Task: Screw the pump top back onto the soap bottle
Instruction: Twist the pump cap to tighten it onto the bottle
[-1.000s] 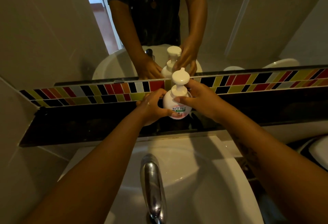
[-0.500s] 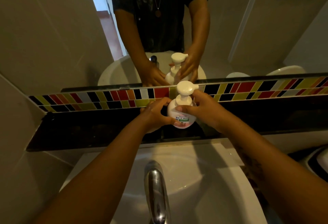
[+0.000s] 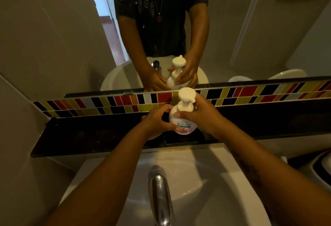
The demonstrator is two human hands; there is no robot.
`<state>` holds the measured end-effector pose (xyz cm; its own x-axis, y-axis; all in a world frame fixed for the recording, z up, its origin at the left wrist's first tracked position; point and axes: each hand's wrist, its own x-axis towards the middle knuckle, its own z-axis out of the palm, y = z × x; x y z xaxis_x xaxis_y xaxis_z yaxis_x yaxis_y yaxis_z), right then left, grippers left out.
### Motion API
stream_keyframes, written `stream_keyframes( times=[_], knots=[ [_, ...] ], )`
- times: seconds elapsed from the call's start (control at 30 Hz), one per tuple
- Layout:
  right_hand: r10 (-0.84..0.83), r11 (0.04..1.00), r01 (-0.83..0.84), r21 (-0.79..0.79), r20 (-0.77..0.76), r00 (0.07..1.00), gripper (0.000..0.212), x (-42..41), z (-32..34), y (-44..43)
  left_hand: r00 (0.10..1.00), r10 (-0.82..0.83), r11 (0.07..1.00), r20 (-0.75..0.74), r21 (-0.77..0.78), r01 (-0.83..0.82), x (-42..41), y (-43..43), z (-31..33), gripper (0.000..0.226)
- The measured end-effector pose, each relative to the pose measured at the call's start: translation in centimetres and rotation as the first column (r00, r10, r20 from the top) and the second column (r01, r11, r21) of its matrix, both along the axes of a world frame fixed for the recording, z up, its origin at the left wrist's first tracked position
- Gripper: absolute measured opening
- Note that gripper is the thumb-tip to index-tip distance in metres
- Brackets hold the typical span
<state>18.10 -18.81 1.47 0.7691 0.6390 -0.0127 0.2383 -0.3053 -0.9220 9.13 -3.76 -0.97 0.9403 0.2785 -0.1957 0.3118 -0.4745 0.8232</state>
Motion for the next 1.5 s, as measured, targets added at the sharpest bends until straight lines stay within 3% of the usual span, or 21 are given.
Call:
stream_keyframes(
  times=[0.07,0.13,0.2,0.37,0.5,0.57,0.63,0.73,0.8,0.93,1.03,1.1,1.27,1.37,1.5],
  knots=[
    [0.125,0.99,-0.127,-0.067,-0.037,0.991,0.062,0.3,0.4,-0.7,0.998,-0.055,0.997,-0.031,-0.06,0.053,0.1,0.8,0.5,0.06],
    [0.127,0.987,-0.129,-0.093,-0.024,0.992,0.057,0.2,0.4,-0.8,0.997,-0.065,0.994,-0.036,-0.089,0.062,0.2,0.8,0.7,0.057],
    [0.053,0.998,-0.054,-0.043,-0.011,0.999,0.054,-0.5,0.0,-0.6,0.999,-0.035,0.996,-0.013,-0.088,0.034,0.0,0.3,0.3,0.053],
    [-0.115,0.98,0.104,0.168,0.06,0.992,0.036,-2.7,-1.5,0.2,0.993,0.086,0.989,0.08,0.111,-0.094,-0.8,-1.4,-1.2,0.049],
    [-0.222,0.955,0.226,0.191,-0.044,0.974,0.041,-3.5,-2.1,1.3,0.987,0.128,0.982,0.101,0.125,-0.141,-0.9,-2.1,-1.7,0.046],
    [-0.19,0.973,0.19,0.133,-0.01,0.982,0.043,-2.9,-1.9,1.0,0.992,0.103,0.985,0.067,0.132,-0.111,-0.8,-1.7,-1.4,0.049],
    [-0.047,0.998,0.048,0.05,-0.007,0.999,0.046,-1.6,-1.0,0.2,1.0,0.027,0.989,0.011,0.144,-0.028,-0.6,-0.9,-0.5,0.051],
    [0.156,0.981,-0.161,-0.109,-0.051,0.986,0.056,-0.1,0.6,-0.8,0.994,-0.1,0.991,-0.044,-0.093,0.095,-0.3,0.2,1.1,0.057],
    [0.174,0.975,-0.178,-0.133,-0.039,0.984,0.058,-0.1,1.0,-0.7,0.989,-0.14,0.966,-0.039,-0.224,0.128,-0.3,0.3,1.7,0.068],
    [0.032,0.998,-0.034,-0.05,-0.046,0.998,0.056,-2.2,0.1,-0.1,0.995,-0.081,0.96,0.056,-0.265,0.093,-0.3,-0.6,1.3,0.084],
    [-0.149,0.986,0.158,0.049,-0.156,0.976,0.052,-3.7,-0.9,0.8,0.99,0.005,0.99,0.138,-0.14,0.015,-0.9,-1.5,0.4,0.071],
    [-0.141,0.987,0.146,0.062,-0.081,0.987,0.047,-4.2,-1.4,1.0,0.981,0.047,0.997,0.189,-0.072,-0.034,-1.2,-2.2,-0.3,0.06],
    [-0.25,0.962,0.249,0.112,-0.002,0.968,0.045,-5.2,-1.8,1.4,0.943,0.14,0.99,0.303,-0.064,-0.126,-1.6,-3.1,-1.3,0.035],
    [-0.186,0.979,0.188,0.082,-0.036,0.982,0.052,-5.1,-0.7,1.0,0.965,0.094,0.995,0.245,-0.061,-0.082,-1.3,-2.5,-1.3,0.045],
    [-0.02,0.998,0.017,0.059,0.052,0.998,0.087,-3.0,2.7,-1.3,0.993,0.056,0.988,0.105,-0.149,-0.04,-1.1,-1.9,-0.9,0.065]
  ],
)
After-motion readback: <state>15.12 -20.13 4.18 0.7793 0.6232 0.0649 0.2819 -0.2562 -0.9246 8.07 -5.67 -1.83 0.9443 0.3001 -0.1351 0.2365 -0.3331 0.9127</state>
